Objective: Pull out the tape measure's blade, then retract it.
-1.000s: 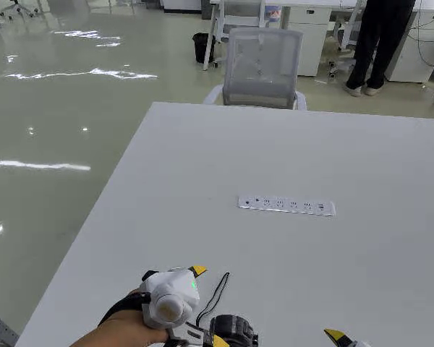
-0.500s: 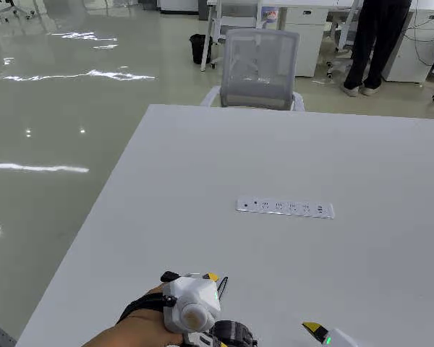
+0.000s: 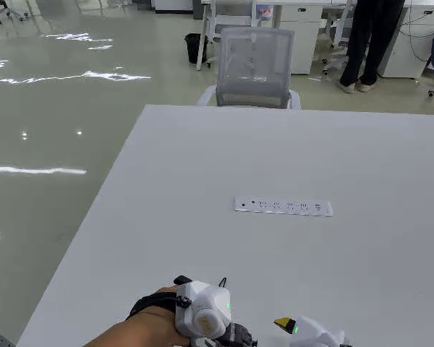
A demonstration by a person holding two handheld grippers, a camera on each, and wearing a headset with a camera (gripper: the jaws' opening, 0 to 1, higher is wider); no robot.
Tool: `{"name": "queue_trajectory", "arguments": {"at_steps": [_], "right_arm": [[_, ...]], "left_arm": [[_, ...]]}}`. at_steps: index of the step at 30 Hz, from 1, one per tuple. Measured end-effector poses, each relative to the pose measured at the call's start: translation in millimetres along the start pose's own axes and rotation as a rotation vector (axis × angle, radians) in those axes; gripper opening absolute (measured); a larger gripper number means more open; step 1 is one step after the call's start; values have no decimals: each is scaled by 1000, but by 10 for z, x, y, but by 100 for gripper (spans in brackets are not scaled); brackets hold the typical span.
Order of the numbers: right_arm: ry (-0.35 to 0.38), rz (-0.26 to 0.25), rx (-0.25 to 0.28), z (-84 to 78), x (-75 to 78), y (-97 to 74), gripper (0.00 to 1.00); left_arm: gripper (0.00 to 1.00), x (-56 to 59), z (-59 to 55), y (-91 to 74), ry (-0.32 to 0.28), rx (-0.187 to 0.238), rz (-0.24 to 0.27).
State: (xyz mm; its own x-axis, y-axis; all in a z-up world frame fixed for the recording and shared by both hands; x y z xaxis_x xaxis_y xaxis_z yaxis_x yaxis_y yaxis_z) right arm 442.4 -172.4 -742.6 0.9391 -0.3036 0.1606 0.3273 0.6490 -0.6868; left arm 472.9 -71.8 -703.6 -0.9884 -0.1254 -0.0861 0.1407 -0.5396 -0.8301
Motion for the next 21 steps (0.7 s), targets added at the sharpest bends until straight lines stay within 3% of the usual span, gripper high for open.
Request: {"name": "queue_trajectory", "arguments": {"at_steps": [3,9,15,21], "right_arm": [[-30,21,-8,49,3,49,62],[-81,90,-44,50,-54,132,51],[-115,147,-93,-10,-88,194,40],[-139,167,-114,-48,-62,222,35]], "left_arm": [[52,11,1,33,0,-17,-30],[47,57,-26,84,40,-65,-66],[48,74,-41,144,38,-92,-90],[47,100,-86,208,70,-130,-93]]}}
Point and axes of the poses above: the centre of the closed fingertips' face, and the gripper's own axes: y roughly forward along the fingers, x roughly to its right, z roughly out of its top, the point moved 5 cm from there along -y, roughly backward along the fingers, and after that the axes turned 9 degrees about -y, right-handed, at the moved point
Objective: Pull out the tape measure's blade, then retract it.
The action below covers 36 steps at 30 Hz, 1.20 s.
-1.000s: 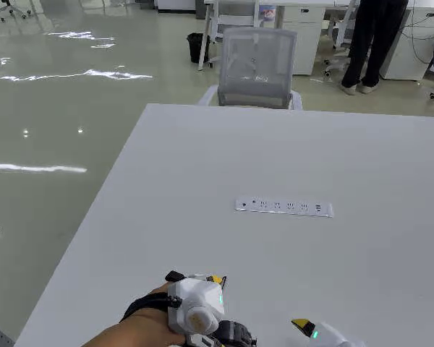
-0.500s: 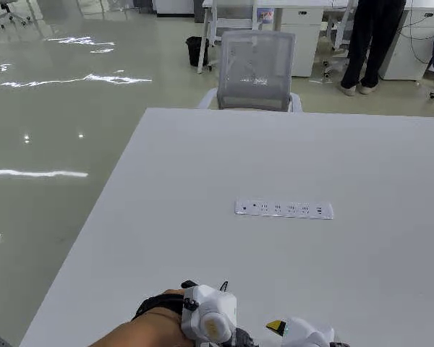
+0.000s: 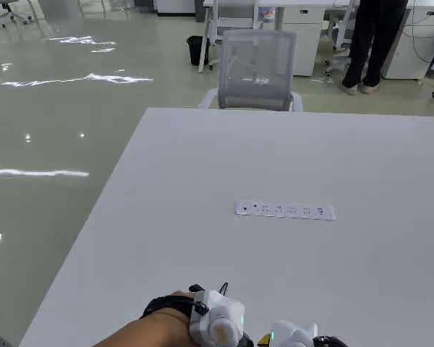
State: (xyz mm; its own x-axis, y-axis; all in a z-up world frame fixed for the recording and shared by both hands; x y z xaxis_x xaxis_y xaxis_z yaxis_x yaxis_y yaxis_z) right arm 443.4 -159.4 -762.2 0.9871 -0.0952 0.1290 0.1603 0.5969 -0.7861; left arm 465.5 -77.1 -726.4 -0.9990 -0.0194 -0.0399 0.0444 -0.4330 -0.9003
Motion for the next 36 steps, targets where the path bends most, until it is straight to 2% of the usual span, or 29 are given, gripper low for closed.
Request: {"name": "queue_trajectory", "arguments": {"at_steps": [6,9,12,16,18,20,21,22,23,27,29,31,34,36], "right_arm": [[-8,5,-6,3,62,17,32],[-12,10,-14,4,91,25,31],[-22,55,-2,21,62,41,25],[-29,59,-12,22,127,84,22],[-32,74,-28,9,125,101,21],[-72,88,-48,1,122,104,19],[-143,75,-90,-26,152,102,17],[-157,100,-85,-13,115,120,16],[-140,96,-94,-8,114,127,15],[-179,122,-142,10,119,151,14],[-173,122,-154,17,120,155,15],[-133,123,-161,15,132,159,15],[-152,134,-176,21,128,163,16],[-131,143,-176,14,144,166,16]], "left_arm": [[43,-15,-10,34,10,-13,4],[37,-15,-6,43,46,-23,10],[35,5,-10,82,53,-32,3],[33,15,-31,119,69,-43,4],[33,3,-27,129,56,-45,11],[33,3,-24,128,46,-41,15],[33,-6,-34,140,41,-29,12],[33,-9,-37,141,27,-19,12],[32,-7,-38,137,16,-14,10],[32,9,-27,154,21,-24,17],[32,16,-27,167,21,-29,24],[32,11,-27,170,22,-32,28],[33,1,-28,177,13,-39,26],[33,1,-27,178,13,-45,26]]}}
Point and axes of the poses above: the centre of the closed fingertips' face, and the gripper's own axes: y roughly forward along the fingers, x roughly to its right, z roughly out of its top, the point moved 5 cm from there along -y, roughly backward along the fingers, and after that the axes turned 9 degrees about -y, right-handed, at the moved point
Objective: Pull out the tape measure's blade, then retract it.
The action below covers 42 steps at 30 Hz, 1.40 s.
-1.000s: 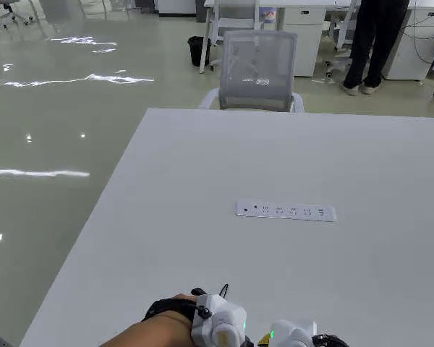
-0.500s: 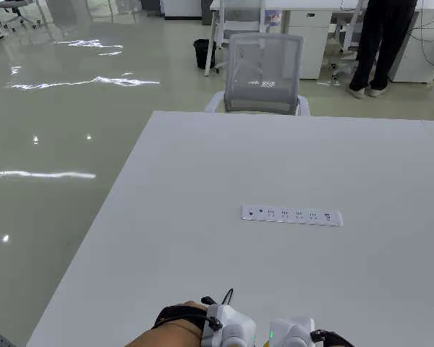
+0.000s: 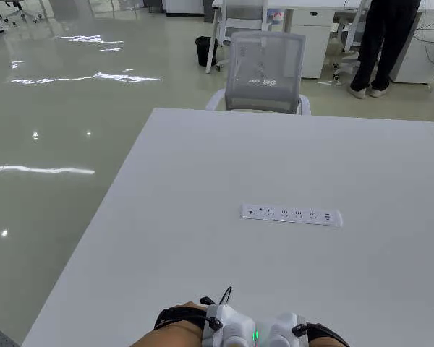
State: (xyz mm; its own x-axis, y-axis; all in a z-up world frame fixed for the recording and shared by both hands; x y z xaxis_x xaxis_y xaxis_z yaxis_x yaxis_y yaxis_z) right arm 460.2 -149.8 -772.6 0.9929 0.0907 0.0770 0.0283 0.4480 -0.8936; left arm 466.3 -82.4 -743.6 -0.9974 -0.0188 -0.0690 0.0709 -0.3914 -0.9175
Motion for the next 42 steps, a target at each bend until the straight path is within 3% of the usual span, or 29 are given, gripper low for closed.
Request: {"name": "queue_trajectory", "arguments": {"at_steps": [2,6,11,17,20,42], "right_arm": [[102,7,13,-17,3,-1,15],[63,3,37,-39,-7,7,14],[-25,-9,-13,7,-45,-6,12],[-15,7,-24,-22,-35,-14,12],[-17,10,-29,-28,-36,-17,11],[-9,22,-37,-224,-72,-144,11]], "left_arm": [[32,1,-2,2,-4,2,3],[32,-4,-7,4,-9,2,2],[32,-1,-14,11,-9,5,-3],[32,7,-6,18,-3,-17,-3],[32,-1,-13,19,-36,-14,-5],[32,1,-14,32,-50,-33,-14]]}}
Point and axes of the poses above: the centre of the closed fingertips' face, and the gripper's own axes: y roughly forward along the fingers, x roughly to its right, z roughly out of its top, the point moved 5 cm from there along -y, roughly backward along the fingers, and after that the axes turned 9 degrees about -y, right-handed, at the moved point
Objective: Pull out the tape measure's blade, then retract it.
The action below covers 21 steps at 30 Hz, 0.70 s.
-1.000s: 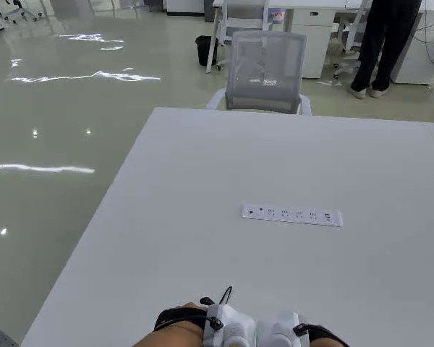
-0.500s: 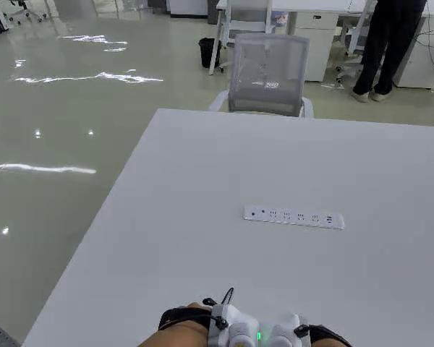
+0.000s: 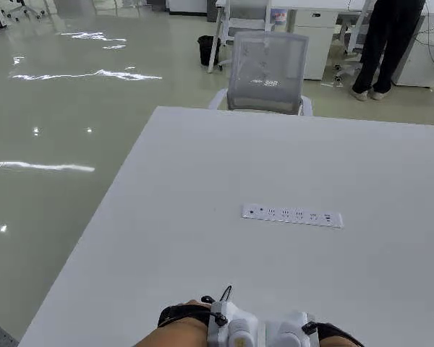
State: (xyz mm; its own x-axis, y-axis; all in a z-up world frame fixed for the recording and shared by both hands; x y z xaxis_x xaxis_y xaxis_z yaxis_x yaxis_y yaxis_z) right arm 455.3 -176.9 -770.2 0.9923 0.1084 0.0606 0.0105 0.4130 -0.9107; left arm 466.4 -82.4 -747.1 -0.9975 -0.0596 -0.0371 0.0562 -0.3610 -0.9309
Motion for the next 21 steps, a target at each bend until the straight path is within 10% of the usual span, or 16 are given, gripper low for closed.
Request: {"name": "queue_trajectory", "arguments": {"at_steps": [21], "right_arm": [[10,-4,-25,-133,-28,-37,11]], "left_arm": [[32,1,11,6,-16,-8,5]]}}
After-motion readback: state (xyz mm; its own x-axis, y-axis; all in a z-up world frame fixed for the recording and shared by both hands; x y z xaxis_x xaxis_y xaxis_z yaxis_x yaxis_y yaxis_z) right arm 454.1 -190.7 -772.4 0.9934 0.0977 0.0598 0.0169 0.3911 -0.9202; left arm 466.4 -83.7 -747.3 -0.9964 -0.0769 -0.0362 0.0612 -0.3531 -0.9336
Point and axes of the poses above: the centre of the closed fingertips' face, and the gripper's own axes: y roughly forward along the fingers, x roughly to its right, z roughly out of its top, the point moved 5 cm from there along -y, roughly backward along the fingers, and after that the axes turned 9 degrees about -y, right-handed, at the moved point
